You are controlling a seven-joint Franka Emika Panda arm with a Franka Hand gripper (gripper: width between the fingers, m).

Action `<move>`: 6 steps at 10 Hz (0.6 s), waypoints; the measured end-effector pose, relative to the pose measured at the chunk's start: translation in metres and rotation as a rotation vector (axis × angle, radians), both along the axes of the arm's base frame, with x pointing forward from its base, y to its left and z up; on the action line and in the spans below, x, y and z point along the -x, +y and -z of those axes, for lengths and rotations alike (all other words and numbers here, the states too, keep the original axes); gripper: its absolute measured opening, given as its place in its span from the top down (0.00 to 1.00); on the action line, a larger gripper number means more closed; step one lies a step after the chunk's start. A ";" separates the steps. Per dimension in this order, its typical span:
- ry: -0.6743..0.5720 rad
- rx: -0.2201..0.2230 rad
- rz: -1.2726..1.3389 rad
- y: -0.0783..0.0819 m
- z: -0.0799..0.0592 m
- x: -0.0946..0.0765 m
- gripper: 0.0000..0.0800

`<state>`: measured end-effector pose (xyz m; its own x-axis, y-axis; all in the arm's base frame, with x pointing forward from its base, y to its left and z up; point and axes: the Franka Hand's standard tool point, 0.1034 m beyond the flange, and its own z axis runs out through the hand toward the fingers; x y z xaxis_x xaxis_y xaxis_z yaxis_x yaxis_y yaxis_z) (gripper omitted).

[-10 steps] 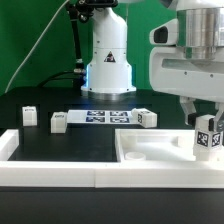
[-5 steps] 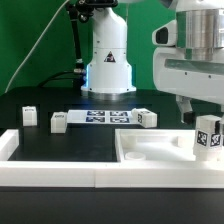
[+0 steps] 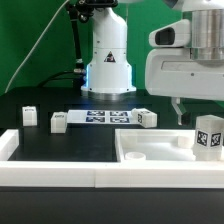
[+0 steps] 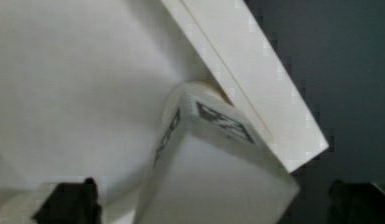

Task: Assemble one leg

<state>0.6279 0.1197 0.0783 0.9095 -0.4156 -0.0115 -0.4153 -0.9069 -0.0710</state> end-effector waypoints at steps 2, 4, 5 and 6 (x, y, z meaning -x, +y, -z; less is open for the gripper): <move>-0.010 0.001 -0.170 0.007 0.001 0.002 0.19; -0.023 0.028 -0.423 0.008 0.000 0.002 0.19; -0.029 0.056 -0.579 0.006 0.000 0.001 0.19; -0.046 0.063 -0.620 0.005 -0.001 -0.001 0.19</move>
Offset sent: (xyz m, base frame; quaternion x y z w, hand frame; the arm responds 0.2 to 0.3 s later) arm 0.0040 0.0084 0.0026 -0.0104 -0.0120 -0.2497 0.9682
